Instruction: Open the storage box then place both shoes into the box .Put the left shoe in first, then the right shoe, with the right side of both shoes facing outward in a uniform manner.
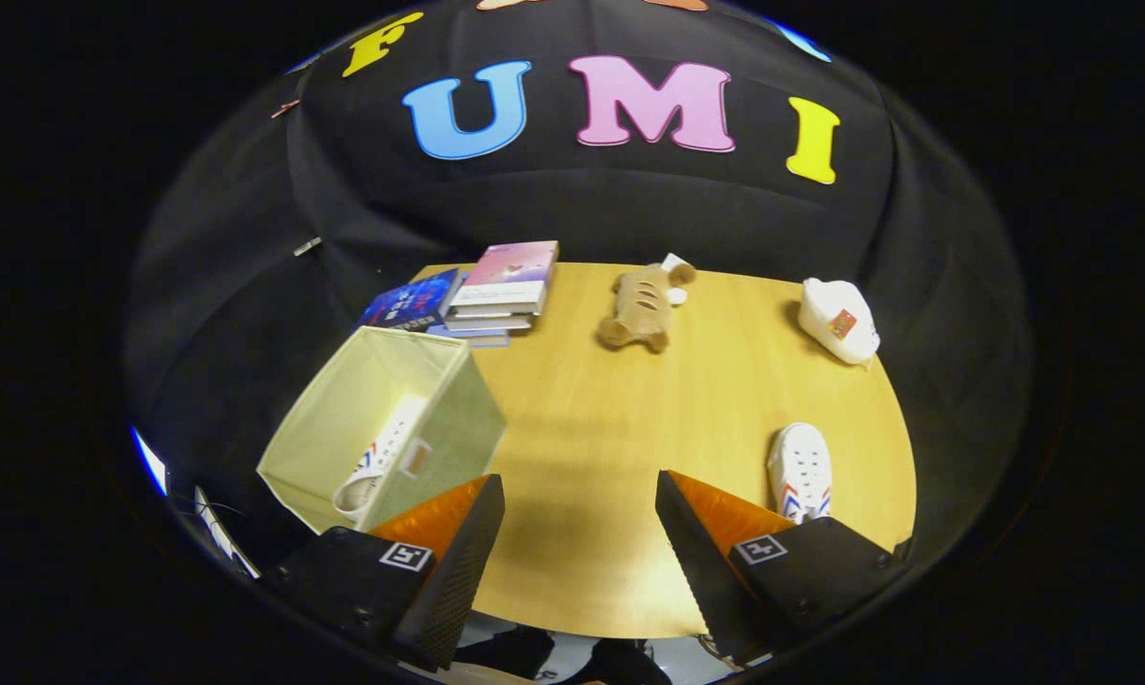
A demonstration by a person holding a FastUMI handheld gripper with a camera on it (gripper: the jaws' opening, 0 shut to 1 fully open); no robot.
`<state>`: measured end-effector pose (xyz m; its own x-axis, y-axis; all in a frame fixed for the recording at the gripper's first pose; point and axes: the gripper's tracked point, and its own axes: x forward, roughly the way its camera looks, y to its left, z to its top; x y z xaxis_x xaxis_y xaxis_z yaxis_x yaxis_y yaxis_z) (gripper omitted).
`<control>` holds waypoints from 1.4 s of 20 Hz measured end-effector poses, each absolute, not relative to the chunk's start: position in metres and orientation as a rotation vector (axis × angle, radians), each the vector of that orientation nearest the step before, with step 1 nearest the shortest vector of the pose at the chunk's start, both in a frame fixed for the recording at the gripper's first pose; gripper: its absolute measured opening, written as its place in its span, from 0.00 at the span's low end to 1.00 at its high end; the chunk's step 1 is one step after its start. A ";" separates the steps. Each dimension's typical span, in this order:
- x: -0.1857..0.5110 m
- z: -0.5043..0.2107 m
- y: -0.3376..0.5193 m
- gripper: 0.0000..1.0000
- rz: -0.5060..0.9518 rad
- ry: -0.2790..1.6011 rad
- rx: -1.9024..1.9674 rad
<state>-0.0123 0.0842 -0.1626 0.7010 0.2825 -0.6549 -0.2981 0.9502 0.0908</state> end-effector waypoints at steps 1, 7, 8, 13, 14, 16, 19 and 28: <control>-0.010 -0.168 0.062 0.99 0.302 0.731 -0.031; 0.005 -0.215 -0.059 0.99 0.168 0.798 -0.112; 0.006 -0.224 -0.075 0.99 0.156 0.816 -0.116; 0.017 -0.269 -0.139 0.97 0.105 0.890 -0.114; 0.019 -0.278 -0.150 0.97 0.101 0.902 -0.127; 0.023 -0.296 -0.165 0.97 0.102 0.928 -0.143; 0.029 -0.325 -0.176 0.98 0.106 0.979 -0.136; 0.052 -0.359 -0.147 0.81 0.213 1.033 -0.001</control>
<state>0.0518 -0.1473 -0.3587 0.4938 0.1752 -0.8518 -0.1762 0.9793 0.0993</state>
